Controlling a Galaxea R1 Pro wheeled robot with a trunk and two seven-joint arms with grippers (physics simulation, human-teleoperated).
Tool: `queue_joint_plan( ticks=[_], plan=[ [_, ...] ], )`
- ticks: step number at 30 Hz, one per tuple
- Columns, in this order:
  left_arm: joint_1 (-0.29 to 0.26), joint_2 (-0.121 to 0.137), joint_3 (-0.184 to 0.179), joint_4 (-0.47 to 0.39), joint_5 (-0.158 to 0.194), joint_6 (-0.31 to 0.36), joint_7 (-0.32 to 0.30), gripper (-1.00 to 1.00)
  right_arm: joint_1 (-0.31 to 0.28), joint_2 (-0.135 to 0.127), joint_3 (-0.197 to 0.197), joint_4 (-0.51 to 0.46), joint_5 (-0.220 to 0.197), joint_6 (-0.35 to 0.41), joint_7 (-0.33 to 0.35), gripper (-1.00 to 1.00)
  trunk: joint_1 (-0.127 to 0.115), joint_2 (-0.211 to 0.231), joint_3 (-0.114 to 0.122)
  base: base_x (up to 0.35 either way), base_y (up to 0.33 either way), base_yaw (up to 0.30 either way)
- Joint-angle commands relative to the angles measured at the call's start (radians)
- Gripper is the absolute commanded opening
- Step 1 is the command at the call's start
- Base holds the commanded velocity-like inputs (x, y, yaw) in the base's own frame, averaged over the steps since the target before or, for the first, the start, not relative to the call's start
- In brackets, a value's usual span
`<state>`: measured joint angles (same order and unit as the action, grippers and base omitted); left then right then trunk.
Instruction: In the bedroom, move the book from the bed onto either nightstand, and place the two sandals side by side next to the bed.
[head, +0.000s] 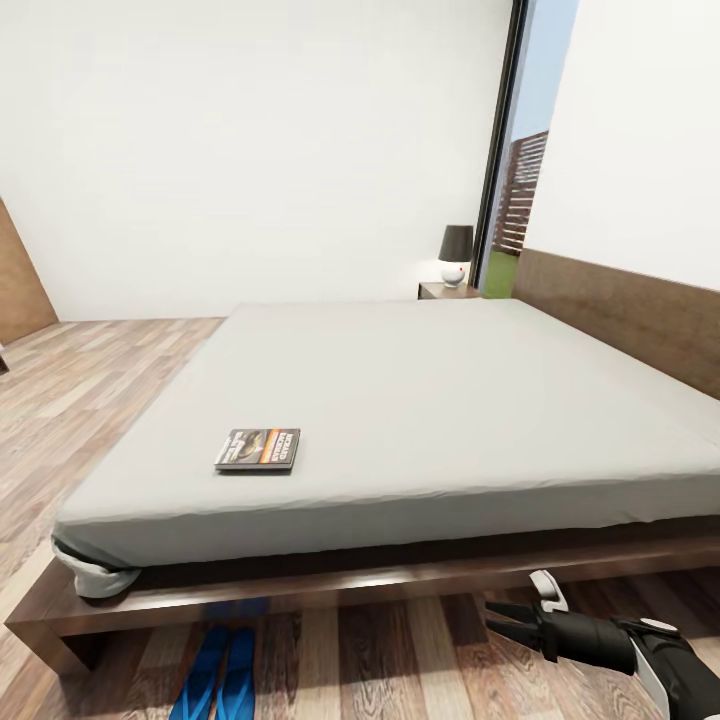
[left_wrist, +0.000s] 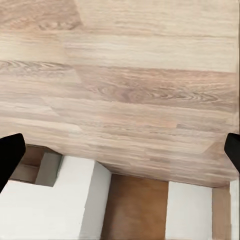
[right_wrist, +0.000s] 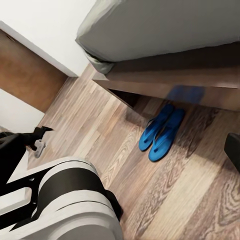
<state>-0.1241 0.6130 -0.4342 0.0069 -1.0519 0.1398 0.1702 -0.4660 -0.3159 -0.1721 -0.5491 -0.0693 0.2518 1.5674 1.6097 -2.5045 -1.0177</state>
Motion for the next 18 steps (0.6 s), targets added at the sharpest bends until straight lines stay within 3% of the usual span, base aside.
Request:
queue_joint_plan(
  ticks=[1, 6, 12, 15, 16, 18],
  plan=[
    [0.001, -0.001, 0.017, 0.001, 0.022, 0.007, 0.006, 1.00, 0.000, 0.000, -0.001, 0.000, -0.001, 0.011, 0.003, 1.00, 0.000, 0.000, -0.001, 0.000, 0.000, 0.000],
    [0.003, -0.001, 0.062, 0.001, 0.086, 0.036, 0.010, 1.00, 0.000, 0.000, -0.001, 0.001, -0.001, 0.011, 0.003, 1.00, 0.000, 0.000, -0.001, 0.000, 0.000, 0.000],
    [0.004, -0.001, 0.102, 0.001, 0.129, 0.051, 0.011, 1.00, 0.000, 0.000, -0.001, 0.001, -0.001, 0.011, 0.003, 1.00, 0.000, 0.000, -0.001, 0.000, 0.000, 0.000],
    [0.004, -0.001, 0.155, 0.000, 0.178, 0.057, 0.014, 1.00, 0.000, 0.000, -0.001, 0.001, -0.001, 0.010, 0.003, 1.00, 0.000, 0.000, -0.001, 0.000, 0.000, 0.000],
    [0.005, -0.001, 0.197, 0.000, 0.220, 0.058, 0.015, 1.00, 0.000, 0.000, -0.001, 0.001, -0.002, 0.010, 0.003, 1.00, 0.000, 0.000, -0.001, 0.000, 0.000, 0.000],
    [0.005, -0.001, 0.232, 0.000, 0.256, 0.057, 0.015, 1.00, 0.000, 0.000, -0.001, 0.001, -0.002, 0.010, 0.003, 1.00, 0.000, 0.000, -0.001, 0.000, 0.000, 0.000]
  ],
)
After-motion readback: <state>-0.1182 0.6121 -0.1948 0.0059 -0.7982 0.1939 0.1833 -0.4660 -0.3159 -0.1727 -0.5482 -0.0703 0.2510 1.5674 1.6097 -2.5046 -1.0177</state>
